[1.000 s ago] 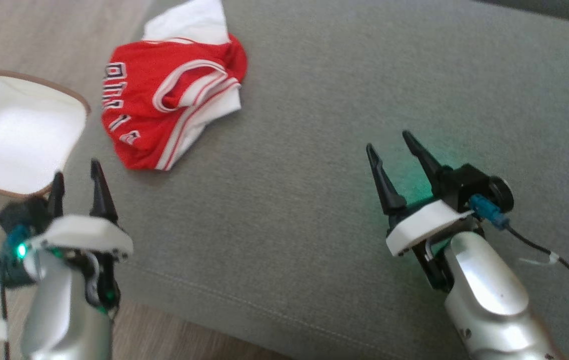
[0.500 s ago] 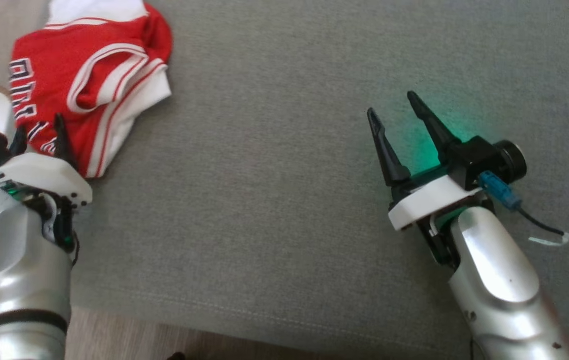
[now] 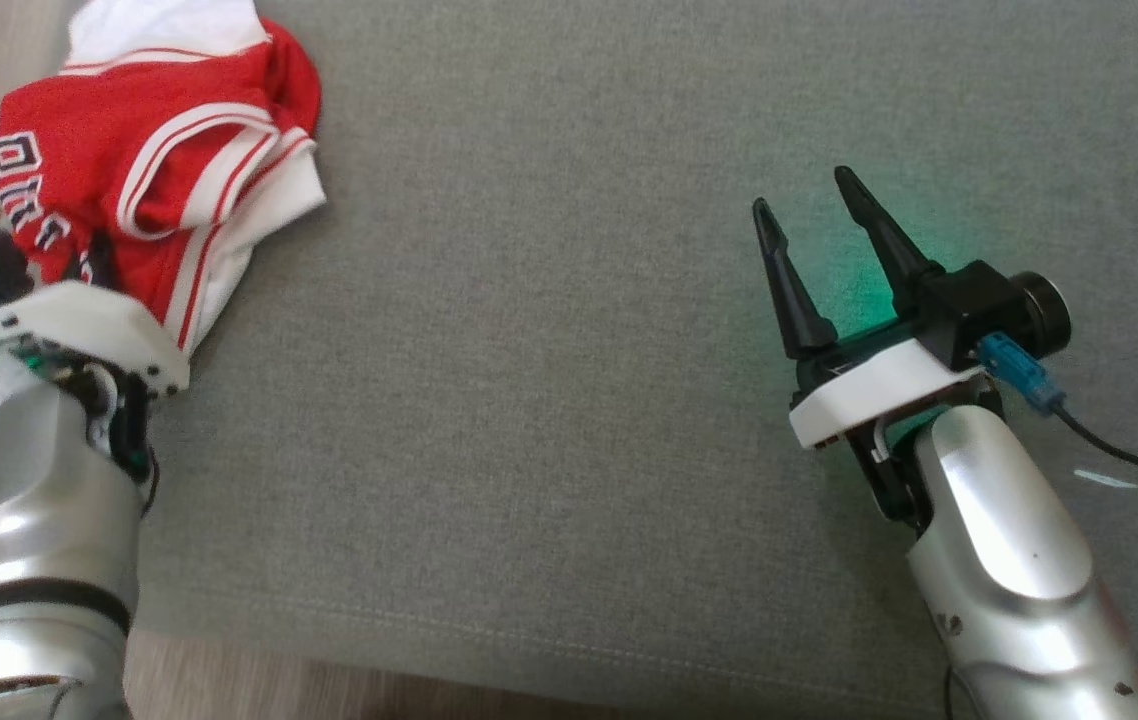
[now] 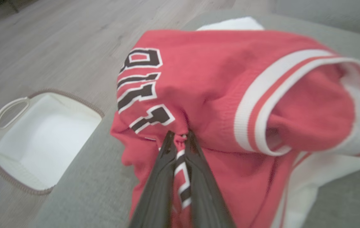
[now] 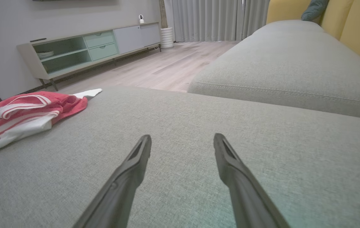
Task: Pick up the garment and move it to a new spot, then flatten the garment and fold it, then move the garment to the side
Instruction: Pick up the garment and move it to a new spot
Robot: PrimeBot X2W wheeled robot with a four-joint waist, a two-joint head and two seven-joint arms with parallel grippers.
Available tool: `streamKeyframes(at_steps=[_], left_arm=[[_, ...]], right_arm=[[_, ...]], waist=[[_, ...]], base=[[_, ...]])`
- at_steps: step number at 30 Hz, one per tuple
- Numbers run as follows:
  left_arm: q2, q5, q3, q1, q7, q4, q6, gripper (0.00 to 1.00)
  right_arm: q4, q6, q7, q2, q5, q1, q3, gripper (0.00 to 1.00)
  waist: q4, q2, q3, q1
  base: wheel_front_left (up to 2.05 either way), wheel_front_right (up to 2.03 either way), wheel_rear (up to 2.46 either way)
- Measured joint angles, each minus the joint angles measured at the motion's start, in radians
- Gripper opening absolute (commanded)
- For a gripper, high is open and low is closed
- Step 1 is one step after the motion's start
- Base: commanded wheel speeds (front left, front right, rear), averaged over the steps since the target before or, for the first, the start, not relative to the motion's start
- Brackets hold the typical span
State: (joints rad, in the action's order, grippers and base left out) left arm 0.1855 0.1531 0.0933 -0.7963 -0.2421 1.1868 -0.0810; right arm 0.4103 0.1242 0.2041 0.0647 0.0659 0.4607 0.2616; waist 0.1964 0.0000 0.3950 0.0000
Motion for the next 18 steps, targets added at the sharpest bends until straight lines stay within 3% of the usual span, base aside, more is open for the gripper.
streamKeyframes(at_steps=[8,18], left_arm=[[-0.005,-0.038,-0.052,-0.015,-0.007,-0.250,-0.026,0.00],[-0.087,-0.040,-0.126,0.003,-0.007,-0.416,-0.039,0.00]], right_arm=[[0.049,0.000,0.028,-0.001,0.072,-0.006,-0.011,1.00],[0.079,0.000,0.044,-0.001,0.158,-0.027,0.015,1.00]], waist=[[-0.029,0.0000,-0.079,-0.0001],[-0.208,0.0000,-0.126,0.0000]], base=[[0.00,0.00,0.00],[0.00,0.00,0.00]])
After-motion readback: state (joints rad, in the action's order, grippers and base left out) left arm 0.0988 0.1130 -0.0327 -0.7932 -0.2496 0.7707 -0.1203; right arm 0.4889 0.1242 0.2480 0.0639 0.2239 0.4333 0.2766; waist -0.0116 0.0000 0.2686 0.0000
